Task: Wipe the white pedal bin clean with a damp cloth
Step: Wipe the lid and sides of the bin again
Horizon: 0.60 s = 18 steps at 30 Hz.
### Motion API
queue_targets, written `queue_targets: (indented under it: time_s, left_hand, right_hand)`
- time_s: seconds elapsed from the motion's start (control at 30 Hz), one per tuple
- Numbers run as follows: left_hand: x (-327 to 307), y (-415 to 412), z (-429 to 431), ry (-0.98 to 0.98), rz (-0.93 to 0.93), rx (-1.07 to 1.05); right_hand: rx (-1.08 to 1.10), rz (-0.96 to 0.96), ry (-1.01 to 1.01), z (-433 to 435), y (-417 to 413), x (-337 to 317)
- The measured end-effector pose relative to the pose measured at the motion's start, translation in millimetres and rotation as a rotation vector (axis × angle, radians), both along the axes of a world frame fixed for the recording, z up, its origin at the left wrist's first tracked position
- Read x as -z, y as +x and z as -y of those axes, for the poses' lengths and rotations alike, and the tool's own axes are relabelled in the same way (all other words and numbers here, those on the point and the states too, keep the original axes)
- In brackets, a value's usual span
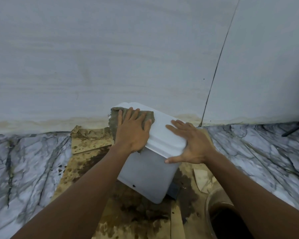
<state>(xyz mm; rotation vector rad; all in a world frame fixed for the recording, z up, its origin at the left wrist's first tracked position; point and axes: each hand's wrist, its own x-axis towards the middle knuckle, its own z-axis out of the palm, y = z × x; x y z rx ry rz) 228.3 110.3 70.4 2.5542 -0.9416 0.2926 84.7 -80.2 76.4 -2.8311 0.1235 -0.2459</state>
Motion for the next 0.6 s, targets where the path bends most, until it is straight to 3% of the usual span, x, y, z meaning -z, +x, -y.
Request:
queue_targets:
  time_s: [0.1, 0.2, 0.47, 0.6]
  left_hand:
    - [-3.8, 3.7, 2.3, -0.116, -0.073, -0.039]
    - [-7.3, 7.0, 5.6, -0.138, -0.131, -0.028]
    - [3.5, 12.0, 5.0, -0.113, -0.068, 0.034]
    - [3.0, 13.7, 14.3, -0.090, -0.052, 0.046]
  right_hand:
    - [0.166, -0.021, -0.015, -23.8, 16.1, -14.5]
    - [0.323, 0.088, 0.007, -48.9, 36.1, -17.9]
    - [0.121, -0.074, -0.005, -18.4, 20.5, -9.1]
    - [0.063, 0.026, 0.025, -1.3, 12.8, 5.5]
